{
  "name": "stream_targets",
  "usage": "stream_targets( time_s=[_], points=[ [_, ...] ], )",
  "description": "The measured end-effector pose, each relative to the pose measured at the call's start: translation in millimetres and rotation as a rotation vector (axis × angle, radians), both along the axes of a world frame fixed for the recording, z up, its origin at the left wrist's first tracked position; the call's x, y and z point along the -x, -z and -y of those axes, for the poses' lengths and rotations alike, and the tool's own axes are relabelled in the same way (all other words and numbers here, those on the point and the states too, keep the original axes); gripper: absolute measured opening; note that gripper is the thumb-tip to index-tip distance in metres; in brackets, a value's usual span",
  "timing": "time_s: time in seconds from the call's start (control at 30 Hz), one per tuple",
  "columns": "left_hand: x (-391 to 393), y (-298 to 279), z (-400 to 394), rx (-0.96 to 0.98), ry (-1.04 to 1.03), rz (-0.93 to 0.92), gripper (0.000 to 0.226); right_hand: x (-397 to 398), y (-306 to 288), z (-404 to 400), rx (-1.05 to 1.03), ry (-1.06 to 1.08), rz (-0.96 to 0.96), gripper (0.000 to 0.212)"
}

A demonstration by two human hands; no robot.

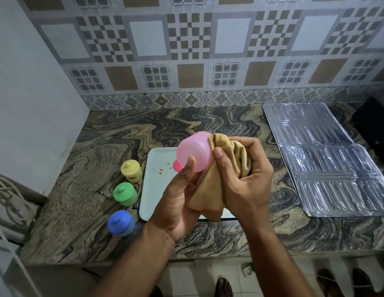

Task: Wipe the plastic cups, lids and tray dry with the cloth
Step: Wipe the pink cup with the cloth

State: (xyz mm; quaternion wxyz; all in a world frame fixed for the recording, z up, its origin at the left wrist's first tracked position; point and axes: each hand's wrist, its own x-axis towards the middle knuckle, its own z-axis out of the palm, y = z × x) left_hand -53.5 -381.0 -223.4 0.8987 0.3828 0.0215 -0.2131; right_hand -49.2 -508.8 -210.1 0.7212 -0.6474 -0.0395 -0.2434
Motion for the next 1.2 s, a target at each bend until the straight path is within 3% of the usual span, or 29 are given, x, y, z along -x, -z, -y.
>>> stream_targets(
  time_s=[0.13,0.2,0.33,0.4,0.6,0.8,1.0,1.1,1.2],
  points=[
    [-2.6,0.9,-0.8,0.102,-0.023,-0.083,0.065,10.6,8.3,-9.3,0.034,-0.082,0.010,0.016],
    [-7.6,3.6,-6.9,0.067,-0.043,-0.038,0.065,14.6,12.4,-5.8,0.044,-0.160,-0.005,0.015],
    [-15.1,11.7,-27.9,-0.403,-0.259,0.242,0.080,10.7,12.5,10.3,-0.036,-0.066,-0.024,0.014],
    [-17.2,12.8,-33.6,-0.547,-0.267,0.381,0.083,6.4,9.6,16.8,-0.023,-0.048,-0.026,0.013],
    [-17.3,10.2,-43.6,-0.680,-0.154,0.607,0.082,-0.6,12.0,19.1,0.045,-0.087,-0.046,0.016],
    [-13.9,7.7,-39.2,-0.774,-0.285,0.605,0.059,3.5,27.1,12.6,0.024,-0.119,-0.091,0.014],
    [-24.7,25.3,-59.7,-1.012,-0.404,0.623,0.077,-2.1,37.4,12.9,0.008,-0.059,-0.159,0.013],
    [-52.3,40.7,-93.4,-1.150,-0.471,0.505,0.067,-4.3,41.5,11.2,0.032,-0.073,-0.178,0.014],
    [-91.8,51.0,-127.0,-1.308,-0.542,0.346,0.072,-6.3,42.6,9.4,0.049,-0.076,-0.189,0.014]
  ],
)
